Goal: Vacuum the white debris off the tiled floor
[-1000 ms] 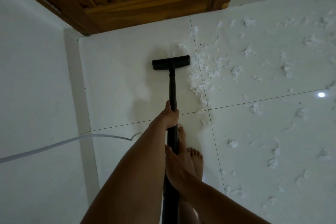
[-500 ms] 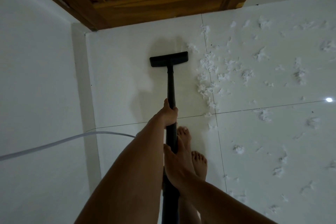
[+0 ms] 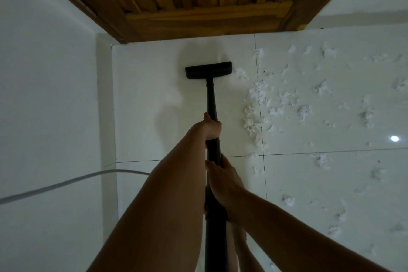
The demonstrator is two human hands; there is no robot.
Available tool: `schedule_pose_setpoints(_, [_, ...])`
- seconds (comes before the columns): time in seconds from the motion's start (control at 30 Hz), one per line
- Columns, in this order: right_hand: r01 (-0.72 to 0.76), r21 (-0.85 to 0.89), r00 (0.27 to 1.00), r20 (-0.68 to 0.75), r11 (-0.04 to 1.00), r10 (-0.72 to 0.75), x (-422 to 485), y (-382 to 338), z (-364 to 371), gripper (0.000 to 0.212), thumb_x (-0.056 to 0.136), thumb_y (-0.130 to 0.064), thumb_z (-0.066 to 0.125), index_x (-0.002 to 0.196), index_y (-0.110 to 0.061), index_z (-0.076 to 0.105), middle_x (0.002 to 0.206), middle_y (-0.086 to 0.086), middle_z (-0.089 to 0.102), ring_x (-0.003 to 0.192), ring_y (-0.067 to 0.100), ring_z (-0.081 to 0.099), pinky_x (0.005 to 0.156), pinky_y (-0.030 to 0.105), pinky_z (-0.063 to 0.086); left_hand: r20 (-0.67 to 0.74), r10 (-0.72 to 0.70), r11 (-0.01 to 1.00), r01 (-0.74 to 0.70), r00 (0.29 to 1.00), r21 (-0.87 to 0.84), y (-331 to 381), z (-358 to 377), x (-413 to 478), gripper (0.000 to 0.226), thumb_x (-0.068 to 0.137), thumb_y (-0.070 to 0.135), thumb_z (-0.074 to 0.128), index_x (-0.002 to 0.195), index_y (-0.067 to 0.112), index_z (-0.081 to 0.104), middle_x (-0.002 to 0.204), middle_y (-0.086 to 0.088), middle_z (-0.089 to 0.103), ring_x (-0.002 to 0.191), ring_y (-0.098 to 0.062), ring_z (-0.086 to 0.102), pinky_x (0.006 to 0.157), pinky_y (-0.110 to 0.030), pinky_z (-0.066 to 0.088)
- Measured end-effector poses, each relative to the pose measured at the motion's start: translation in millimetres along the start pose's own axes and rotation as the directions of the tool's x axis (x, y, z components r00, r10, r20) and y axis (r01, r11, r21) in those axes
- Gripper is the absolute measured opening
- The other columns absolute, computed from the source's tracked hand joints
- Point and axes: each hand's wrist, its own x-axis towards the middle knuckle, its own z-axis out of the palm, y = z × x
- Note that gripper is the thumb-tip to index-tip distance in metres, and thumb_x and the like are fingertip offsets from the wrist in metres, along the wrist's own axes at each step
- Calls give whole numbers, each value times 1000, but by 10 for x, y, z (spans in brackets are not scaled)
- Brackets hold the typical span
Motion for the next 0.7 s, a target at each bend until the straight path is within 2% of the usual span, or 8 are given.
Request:
schedule_pose_setpoints(0.17, [-47, 58, 999, 28, 997, 46, 54, -437, 10, 34, 105, -24, 46, 138, -36, 46, 67, 10, 51, 30, 13, 48, 34, 19, 45, -16, -1, 1000, 1, 1000, 9, 360, -271, -6, 64, 108, 36, 39, 162, 24, 7, 127, -20, 65, 105, -32, 71, 87, -46, 61])
schedule_pose_setpoints(0.33, [-74, 80, 995, 75, 994, 68, 154, -819, 53, 36, 103, -24, 47, 138, -32, 48, 76, 13, 54, 44, 20, 53, 41, 25, 49, -24, -11, 1000, 10, 1000, -24, 675, -546, 51, 52, 107, 37, 42, 152, 16, 30, 121, -19, 68, 104, -33, 72, 91, -49, 60])
schedule_pose_setpoints(0.43, [-69, 73, 994, 86, 995, 63, 224, -1011, 69, 33, 101, -22, 48, 134, -23, 49, 75, 13, 55, 42, 20, 53, 43, 25, 49, -19, -10, 999, 9, 1000, -52, 828, -690, 75, 48, 106, 36, 45, 145, 8, 40, 121, -19, 68, 107, -33, 71, 96, -49, 58])
schedule_pose_setpoints(0.7, [-90, 87, 991, 102, 992, 81, 298, -1155, 122, 30, 102, -22, 46, 132, -23, 48, 70, 12, 51, 39, 19, 50, 41, 24, 48, -14, 0, 998, -1, 1000, -70, 940, -815, 152, 46, 105, 34, 46, 142, 7, 42, 122, -20, 68, 109, -34, 70, 98, -50, 57])
